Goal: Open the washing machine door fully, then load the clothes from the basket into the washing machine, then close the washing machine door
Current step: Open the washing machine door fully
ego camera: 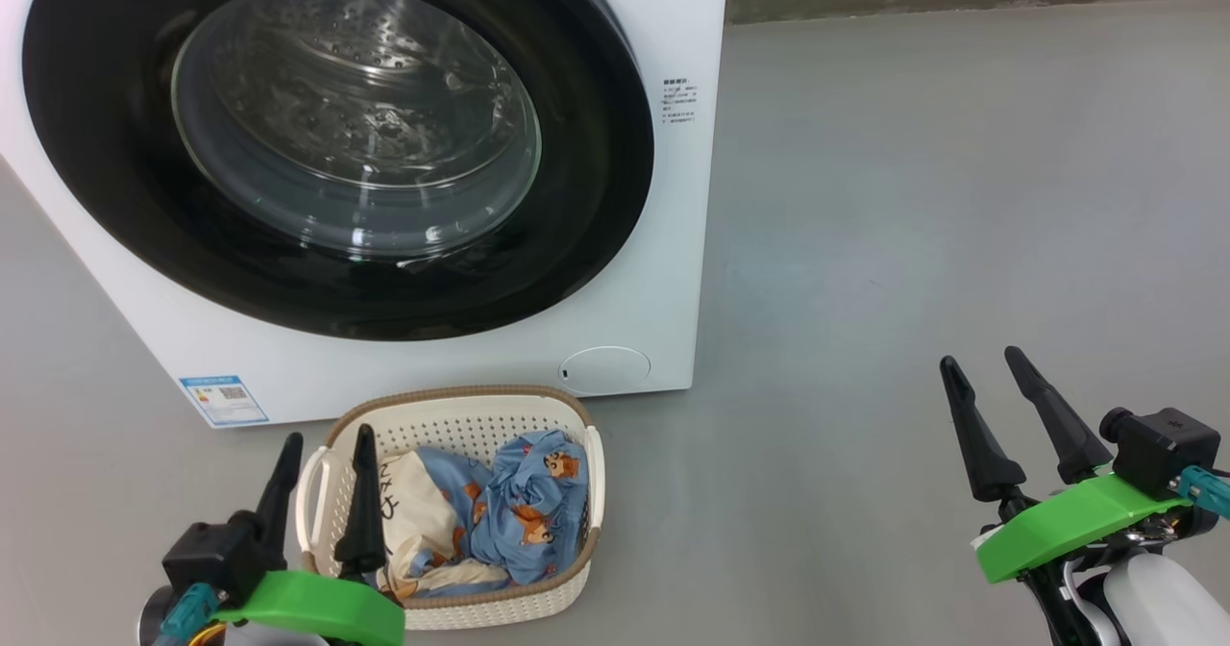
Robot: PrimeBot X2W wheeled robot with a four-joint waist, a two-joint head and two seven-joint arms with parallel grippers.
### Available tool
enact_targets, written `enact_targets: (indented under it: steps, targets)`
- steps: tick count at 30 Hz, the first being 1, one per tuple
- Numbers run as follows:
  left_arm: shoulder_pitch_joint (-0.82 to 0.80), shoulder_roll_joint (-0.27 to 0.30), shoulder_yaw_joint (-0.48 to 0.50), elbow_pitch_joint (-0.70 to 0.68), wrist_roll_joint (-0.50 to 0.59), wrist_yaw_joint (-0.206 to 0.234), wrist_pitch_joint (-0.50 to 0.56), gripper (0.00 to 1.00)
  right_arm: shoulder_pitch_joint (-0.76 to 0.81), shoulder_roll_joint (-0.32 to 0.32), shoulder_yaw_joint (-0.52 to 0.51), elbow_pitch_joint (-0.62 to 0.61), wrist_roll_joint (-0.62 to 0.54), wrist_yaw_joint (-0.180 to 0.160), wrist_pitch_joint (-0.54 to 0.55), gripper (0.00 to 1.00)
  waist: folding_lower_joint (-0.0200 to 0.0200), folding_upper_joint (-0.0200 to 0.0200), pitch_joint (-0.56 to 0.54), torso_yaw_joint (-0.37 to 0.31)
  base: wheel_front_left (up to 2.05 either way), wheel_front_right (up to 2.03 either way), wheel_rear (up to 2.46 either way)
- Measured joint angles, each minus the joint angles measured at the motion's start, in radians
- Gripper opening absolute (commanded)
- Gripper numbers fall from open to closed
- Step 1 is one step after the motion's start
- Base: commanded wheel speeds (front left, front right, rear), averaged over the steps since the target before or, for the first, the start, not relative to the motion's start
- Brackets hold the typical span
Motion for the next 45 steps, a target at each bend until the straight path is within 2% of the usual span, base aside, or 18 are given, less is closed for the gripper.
enact_targets:
  steps: [15,28,29,31,32,33,36,40,45]
  targets:
    - [0.000,0.000,-0.002,0.006,0.017,0.001,0.000,1.00,-0.019,-0.016,-0.021,0.023,0.000,0.000,0.000,1.00,0.0000,0.0000,0.011,0.011,0.00,0.00,0.00]
    - [0.000,0.000,-0.011,-0.012,0.034,0.003,0.000,1.00,-0.116,-0.054,-0.016,0.055,0.037,0.000,0.000,1.00,0.0000,0.0000,0.055,0.030,0.00,0.00,0.00]
    - [-0.001,0.000,-0.011,-0.018,0.039,0.011,0.000,1.00,-0.128,-0.060,-0.014,0.060,0.042,0.000,0.000,0.92,0.0000,0.0000,0.062,0.032,0.00,0.00,0.00]
    - [-0.004,0.000,-0.012,-0.027,0.049,0.012,0.000,1.00,-0.151,-0.072,-0.007,0.070,0.060,0.000,0.000,0.47,0.0000,0.0000,0.075,0.036,0.00,0.00,0.00]
    - [-0.006,-0.001,-0.014,-0.034,0.051,0.017,0.000,1.00,-0.163,-0.079,-0.002,0.074,0.070,0.000,0.000,0.28,0.0000,0.0000,0.082,0.039,0.00,0.00,0.00]
    - [-0.009,-0.001,-0.015,-0.039,0.051,0.021,0.000,1.00,-0.176,-0.087,0.004,0.078,0.075,0.000,0.000,0.00,0.0000,0.0000,0.089,0.042,0.00,0.00,0.00]
    - [-0.020,-0.001,-0.021,-0.054,0.051,0.021,0.000,1.00,-0.217,-0.105,0.024,0.086,0.102,0.000,0.000,0.00,0.0000,0.0000,0.112,0.051,0.00,0.00,0.00]
    - [-0.028,-0.003,-0.030,-0.070,0.051,0.028,0.000,1.00,-0.287,-0.118,0.047,0.104,0.295,0.000,0.000,0.00,0.0001,0.0000,0.149,0.073,0.00,0.00,0.00]
    - [-0.041,-0.004,-0.036,-0.083,0.051,0.037,0.000,1.00,-0.376,-0.168,0.102,0.108,0.491,0.000,0.030,0.00,0.0001,0.0000,0.180,0.098,0.00,0.00,0.00]
